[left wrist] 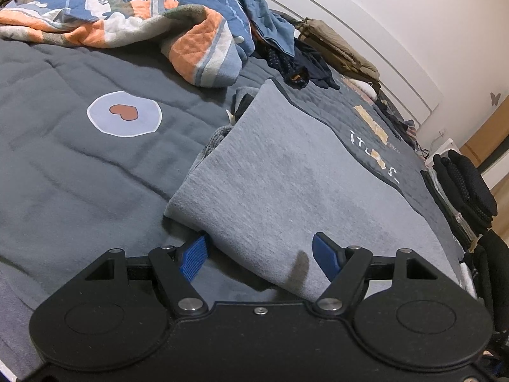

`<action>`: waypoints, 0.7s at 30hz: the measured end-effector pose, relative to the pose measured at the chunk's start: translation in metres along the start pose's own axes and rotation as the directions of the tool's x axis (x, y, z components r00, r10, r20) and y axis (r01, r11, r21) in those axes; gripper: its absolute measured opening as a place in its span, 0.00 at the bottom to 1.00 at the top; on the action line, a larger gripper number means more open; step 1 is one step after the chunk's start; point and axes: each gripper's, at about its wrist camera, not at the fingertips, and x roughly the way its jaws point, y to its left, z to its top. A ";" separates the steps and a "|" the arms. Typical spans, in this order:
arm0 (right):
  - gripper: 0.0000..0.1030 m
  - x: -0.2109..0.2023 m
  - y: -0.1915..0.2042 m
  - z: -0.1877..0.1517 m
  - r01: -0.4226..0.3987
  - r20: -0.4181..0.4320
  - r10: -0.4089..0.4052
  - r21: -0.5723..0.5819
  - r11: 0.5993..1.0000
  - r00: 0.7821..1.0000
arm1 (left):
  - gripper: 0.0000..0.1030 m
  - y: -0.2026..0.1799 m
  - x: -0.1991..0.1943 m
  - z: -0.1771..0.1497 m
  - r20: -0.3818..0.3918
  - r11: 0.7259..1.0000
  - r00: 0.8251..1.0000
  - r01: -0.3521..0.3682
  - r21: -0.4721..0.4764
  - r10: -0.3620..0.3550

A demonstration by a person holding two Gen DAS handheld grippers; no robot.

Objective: Fold clothes

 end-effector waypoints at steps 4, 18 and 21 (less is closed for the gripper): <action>0.68 0.002 0.004 -0.001 0.016 0.000 -0.016 -0.012 1.000 1.000 | 0.69 -0.001 0.001 -0.001 -0.002 1.000 1.000 -0.003 0.008 0.003; 0.68 -0.008 -0.018 0.006 0.063 0.017 -0.064 0.070 0.996 0.998 | 0.69 -0.004 0.002 -0.002 -0.003 0.999 1.000 -0.008 0.037 0.009; 0.68 -0.011 -0.033 0.010 0.073 0.023 -0.076 0.121 0.990 0.997 | 0.69 -0.004 0.002 -0.002 -0.004 0.999 1.000 -0.007 0.036 0.007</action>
